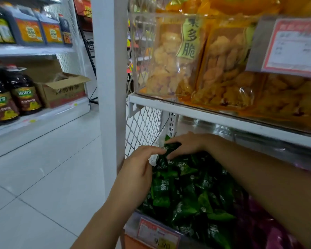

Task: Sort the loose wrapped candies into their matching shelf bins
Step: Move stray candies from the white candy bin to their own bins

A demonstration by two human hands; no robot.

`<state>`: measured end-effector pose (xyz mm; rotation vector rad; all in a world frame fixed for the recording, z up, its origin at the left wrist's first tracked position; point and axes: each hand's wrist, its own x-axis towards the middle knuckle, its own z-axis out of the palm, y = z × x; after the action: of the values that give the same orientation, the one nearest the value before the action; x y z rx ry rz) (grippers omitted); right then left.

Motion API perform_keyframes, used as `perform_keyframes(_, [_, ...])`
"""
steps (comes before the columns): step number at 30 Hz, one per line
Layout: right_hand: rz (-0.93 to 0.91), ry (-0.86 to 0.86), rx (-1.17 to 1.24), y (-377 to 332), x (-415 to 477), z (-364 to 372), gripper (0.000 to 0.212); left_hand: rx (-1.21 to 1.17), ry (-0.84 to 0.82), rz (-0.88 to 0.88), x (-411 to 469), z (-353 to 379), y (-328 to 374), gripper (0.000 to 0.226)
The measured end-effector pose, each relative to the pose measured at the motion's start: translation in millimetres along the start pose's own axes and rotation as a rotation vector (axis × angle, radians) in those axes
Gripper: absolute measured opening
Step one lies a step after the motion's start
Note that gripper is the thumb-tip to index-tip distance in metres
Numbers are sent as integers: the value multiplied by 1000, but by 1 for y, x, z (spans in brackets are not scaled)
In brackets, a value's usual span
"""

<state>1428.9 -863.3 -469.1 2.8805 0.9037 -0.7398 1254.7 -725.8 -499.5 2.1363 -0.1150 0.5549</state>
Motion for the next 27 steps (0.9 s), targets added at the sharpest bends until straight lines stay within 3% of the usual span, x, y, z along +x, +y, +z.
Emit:
perform_keyframes(5, [-88,-69,-12,-2,-29,1,66,42,3,-11,1,0,-1,60])
perform_keyframes(9, [-164,-12,-39,7,-59,9,73,7,-6,1,-2,1,-2,56])
perform_keyframes(11, [-190,17,-19,11,-74,13,62,12,-10,5,-3,1,-3,57])
perform_keyframes(19, [-163,59,33,14,-93,22,34,-4,-12,-5,-4,1,-4,55])
perform_keyframes(23, [-106,84,-23,16,-93,16,40,0,-24,-4,-5,-1,-3,56])
perform_keyframes(27, [48,219,-136,31,-87,7,39,-1,-20,-8,-5,-2,-4,58])
